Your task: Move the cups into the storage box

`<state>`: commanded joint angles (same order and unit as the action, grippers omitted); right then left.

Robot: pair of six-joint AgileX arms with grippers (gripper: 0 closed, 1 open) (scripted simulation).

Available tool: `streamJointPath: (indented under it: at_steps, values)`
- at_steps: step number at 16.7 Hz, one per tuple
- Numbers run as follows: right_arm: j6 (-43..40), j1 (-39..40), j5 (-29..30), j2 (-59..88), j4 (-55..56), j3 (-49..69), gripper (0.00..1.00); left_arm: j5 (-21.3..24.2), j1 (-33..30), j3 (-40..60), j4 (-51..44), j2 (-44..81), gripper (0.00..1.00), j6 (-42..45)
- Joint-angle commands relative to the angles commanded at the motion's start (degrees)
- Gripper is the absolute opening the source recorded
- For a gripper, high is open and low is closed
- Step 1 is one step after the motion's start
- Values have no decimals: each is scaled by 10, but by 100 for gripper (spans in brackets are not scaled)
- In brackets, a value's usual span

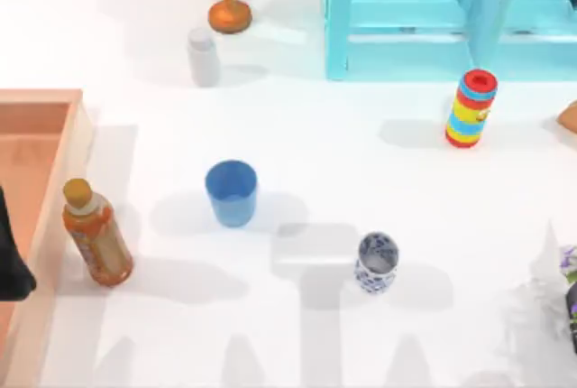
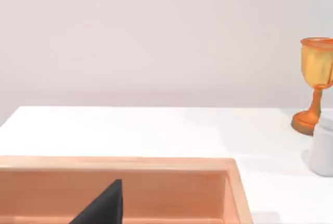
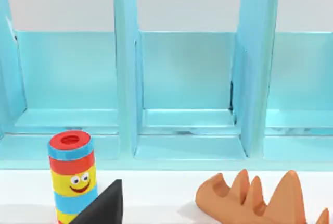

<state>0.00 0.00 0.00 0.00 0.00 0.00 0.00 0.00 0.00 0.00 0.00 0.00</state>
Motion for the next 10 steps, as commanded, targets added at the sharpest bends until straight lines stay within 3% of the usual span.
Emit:
streamJointPath:
  at_steps: [5,10]
  values:
    - [0,0,0,0,0,0,100,4,-5,32,-22,34,100,-11]
    - [0,0,0,0,0,0,100,16,-29,178,-131,200,100,-56]
